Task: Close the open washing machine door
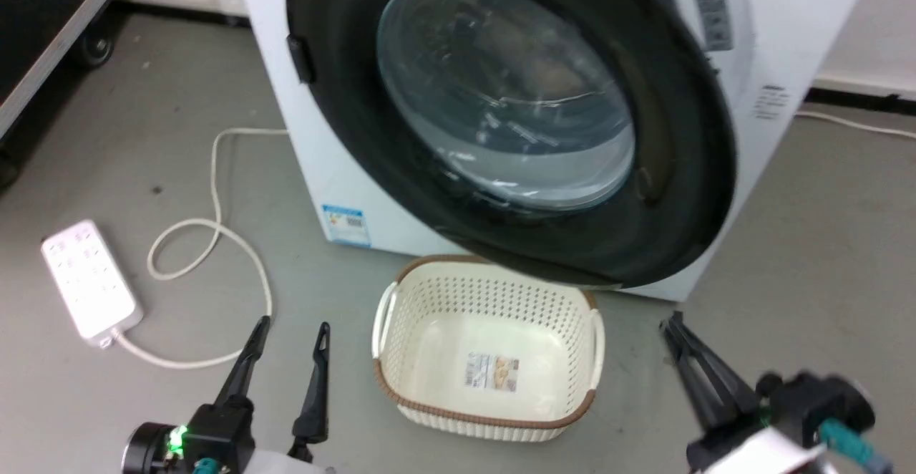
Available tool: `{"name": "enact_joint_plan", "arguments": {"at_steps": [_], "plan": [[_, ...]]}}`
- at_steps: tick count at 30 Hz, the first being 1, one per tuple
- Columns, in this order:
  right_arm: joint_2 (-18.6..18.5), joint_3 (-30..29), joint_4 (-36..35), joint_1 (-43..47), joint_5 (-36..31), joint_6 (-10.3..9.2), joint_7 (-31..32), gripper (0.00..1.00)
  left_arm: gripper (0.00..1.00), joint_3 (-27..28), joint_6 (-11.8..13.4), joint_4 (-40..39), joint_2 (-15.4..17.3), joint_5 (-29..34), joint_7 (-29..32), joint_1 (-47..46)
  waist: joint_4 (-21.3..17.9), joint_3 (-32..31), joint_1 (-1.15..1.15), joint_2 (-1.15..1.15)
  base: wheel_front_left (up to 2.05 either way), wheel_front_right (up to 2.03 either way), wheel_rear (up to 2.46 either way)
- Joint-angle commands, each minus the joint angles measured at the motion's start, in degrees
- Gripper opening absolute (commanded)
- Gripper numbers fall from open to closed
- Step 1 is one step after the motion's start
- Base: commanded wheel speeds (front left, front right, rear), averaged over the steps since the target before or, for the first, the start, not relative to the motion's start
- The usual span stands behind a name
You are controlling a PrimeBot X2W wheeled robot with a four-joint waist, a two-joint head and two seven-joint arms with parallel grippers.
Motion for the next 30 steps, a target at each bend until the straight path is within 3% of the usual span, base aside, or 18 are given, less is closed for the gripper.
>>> {"name": "enact_joint_plan", "arguments": {"at_steps": [1,5,9,15,23,30], "plan": [[-1.47,0.64,-0.18,-2.77,0.96,0.05,0.52,0.0,1.0,-0.06,0.18,0.23,-0.79,0.77,-0.24,-0.78,1.93,2.02,0.0,0.0,0.0,0.0,0.0],[-5.95,3.19,0.64,-8.85,3.51,0.05,2.36,0.0,1.0,-1.0,-0.16,0.58,-2.27,2.02,-0.24,-2.08,4.21,4.96,0.0,0.0,0.0,0.0,0.0],[-12.99,5.26,4.15,-17.89,9.0,0.05,5.18,0.0,1.0,-2.2,-0.82,0.93,-3.78,3.02,-0.25,-4.2,7.13,8.85,0.0,0.0,0.0,0.0,0.0],[-20.45,4.86,11.34,-27.54,14.71,0.05,8.1,0.0,1.0,-3.53,-1.26,1.13,-5.54,3.57,-0.25,-7.22,10.38,12.61,0.0,0.0,0.0,0.0,0.0],[-26.03,5.09,21.06,-39.45,19.49,0.05,9.64,0.0,1.0,-4.44,-1.29,0.7,-6.77,3.74,-0.25,-9.84,12.62,16.22,0.0,0.0,0.0,0.0,0.0],[-27.44,3.45,31.19,-49.55,19.69,0.05,10.51,0.0,1.0,-4.77,-1.14,0.83,-7.26,3.7,-0.25,-11.3,13.68,17.82,0.0,0.0,0.0,0.0,0.0]]}}
